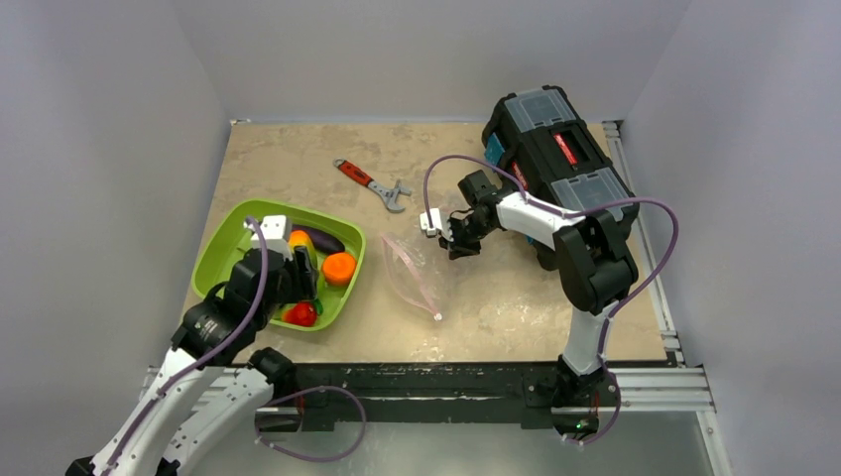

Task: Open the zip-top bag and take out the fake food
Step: Place the fake fruit in the bin, then move the zipper food storage bag to the center of the board.

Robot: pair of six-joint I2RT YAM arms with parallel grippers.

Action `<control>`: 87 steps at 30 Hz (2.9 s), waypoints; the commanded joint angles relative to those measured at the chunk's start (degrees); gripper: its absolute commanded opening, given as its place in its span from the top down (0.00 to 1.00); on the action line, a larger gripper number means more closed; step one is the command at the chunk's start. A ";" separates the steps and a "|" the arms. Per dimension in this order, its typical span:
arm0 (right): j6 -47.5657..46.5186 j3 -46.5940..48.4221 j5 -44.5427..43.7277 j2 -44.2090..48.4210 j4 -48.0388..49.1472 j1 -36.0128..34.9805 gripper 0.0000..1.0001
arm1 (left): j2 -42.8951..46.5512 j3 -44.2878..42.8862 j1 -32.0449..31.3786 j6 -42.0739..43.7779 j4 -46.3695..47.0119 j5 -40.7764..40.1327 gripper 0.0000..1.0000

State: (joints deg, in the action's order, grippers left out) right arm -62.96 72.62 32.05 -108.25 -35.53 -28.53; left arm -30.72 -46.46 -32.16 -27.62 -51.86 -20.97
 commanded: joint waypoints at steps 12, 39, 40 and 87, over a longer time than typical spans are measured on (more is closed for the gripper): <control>0.47 0.35 0.29 0.80 0.46 0.16 0.98 | -3.12 2.67 11.69 4.16 6.84 7.43 1.00; 0.73 0.31 0.48 0.83 0.62 0.17 0.98 | -10.21 2.97 22.10 6.20 7.67 9.87 1.00; 0.66 0.25 0.47 0.84 0.63 0.12 0.98 | -11.17 2.77 22.40 5.66 7.35 9.23 1.00; 8.73 -0.84 -6.92 5.14 8.94 3.79 0.92 | -4.21 3.39 24.78 9.69 11.26 20.71 0.00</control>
State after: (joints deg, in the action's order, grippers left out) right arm -57.47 72.55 27.73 -107.42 -31.18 -25.96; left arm -34.87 -43.22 -7.86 -19.57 -43.33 -1.69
